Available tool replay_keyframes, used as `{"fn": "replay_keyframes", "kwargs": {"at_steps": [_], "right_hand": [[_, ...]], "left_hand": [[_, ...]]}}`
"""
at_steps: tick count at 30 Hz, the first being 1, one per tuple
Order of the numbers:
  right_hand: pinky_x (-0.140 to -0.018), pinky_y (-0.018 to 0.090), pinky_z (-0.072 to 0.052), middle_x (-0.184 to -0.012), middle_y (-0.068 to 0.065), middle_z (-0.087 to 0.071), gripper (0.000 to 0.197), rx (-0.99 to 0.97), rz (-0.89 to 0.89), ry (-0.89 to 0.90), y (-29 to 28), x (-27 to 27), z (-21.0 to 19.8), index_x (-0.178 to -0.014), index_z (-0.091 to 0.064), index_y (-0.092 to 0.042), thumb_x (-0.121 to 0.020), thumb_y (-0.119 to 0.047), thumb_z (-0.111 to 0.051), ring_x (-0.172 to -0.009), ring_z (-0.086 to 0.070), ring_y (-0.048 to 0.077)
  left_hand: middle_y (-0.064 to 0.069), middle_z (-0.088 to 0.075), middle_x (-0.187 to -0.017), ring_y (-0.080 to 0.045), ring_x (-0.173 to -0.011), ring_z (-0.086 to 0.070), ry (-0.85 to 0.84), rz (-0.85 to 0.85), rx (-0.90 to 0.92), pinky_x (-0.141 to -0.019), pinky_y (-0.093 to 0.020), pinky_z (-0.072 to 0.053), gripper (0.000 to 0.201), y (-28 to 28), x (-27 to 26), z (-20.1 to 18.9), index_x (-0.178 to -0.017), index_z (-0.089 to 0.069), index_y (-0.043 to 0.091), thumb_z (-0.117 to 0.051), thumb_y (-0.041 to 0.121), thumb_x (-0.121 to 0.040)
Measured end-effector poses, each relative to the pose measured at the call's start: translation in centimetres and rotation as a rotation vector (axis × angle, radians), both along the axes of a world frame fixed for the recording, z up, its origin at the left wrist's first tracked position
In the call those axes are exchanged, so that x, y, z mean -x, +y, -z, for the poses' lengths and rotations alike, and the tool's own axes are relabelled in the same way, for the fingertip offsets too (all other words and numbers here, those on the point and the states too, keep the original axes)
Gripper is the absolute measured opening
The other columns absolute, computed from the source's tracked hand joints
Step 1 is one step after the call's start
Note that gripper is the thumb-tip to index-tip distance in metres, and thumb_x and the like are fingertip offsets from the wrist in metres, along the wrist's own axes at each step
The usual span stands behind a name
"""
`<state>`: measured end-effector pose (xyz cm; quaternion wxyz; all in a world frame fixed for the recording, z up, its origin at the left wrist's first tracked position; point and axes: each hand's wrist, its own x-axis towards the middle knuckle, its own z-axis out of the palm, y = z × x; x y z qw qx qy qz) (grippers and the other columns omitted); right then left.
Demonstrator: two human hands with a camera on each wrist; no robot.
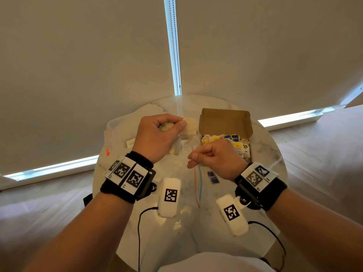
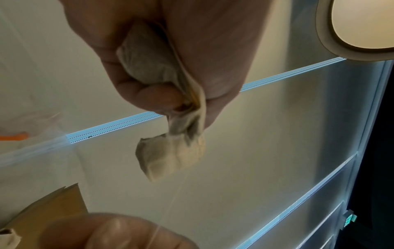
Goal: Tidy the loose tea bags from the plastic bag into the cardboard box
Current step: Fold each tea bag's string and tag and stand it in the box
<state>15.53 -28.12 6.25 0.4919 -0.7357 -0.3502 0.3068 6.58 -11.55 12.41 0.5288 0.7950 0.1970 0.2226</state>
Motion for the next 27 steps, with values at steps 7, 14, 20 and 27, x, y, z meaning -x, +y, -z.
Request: {"fn": "replay_keyframes", "kwargs": {"at_steps": [7,14,20,27], "right_hand": [[-0.077,0.03,-0.06,-0.094,0.016,-0.075,0.018,-0.046,-0.028,0.233,0.1,1.0,0.3,-0.103,-0.071,0.002,-0.096,-0.008,-0.058,-0.089,-0.073,0.024],[-0.079,0.031,-0.06,-0.109,0.02,-0.071,0.03,0.051,-0.102,0.35,-0.2,1.6,1.0,-0.121,-0.059,0.0,-0.097,0.01,-0.044,-0.099,-0.071,0.028],[-0.071,0.038,-0.062,-0.09,0.019,-0.074,0.01,0.066,0.069,0.277,-0.3,0.9,1.6,-0.103,-0.06,-0.001,-0.094,0.003,-0.056,-0.078,-0.074,0.027],[-0.061,0.037,-0.057,-0.067,0.003,-0.072,0.006,0.064,0.202,0.106,0.6,-1.2,0.2,-0.088,-0.075,-0.013,-0.089,-0.011,-0.07,-0.058,-0.067,0.015]], "left_hand": [[0.011,-0.076,-0.083,-0.006,-0.081,-0.069,-0.009,0.015,0.091,-0.073,-0.023,-0.053,0.012,-0.3,-0.5,0.2,-0.082,-0.076,0.03,-0.076,0.018,-0.086],[0.008,-0.074,-0.077,-0.005,-0.068,-0.064,-0.024,0.011,0.207,-0.061,-0.018,-0.048,0.007,-0.6,-0.8,-0.3,-0.085,-0.078,0.022,-0.075,0.016,-0.086],[0.005,-0.074,-0.079,-0.01,-0.072,-0.065,0.0,0.035,0.268,-0.066,-0.029,-0.052,0.006,-0.7,-0.5,-0.7,-0.084,-0.078,0.021,-0.075,0.016,-0.085],[0.002,-0.073,-0.079,-0.015,-0.076,-0.065,0.045,0.126,0.303,-0.072,-0.036,-0.055,0.015,-0.9,0.6,-0.4,-0.076,-0.078,0.023,-0.075,0.012,-0.085]]}}
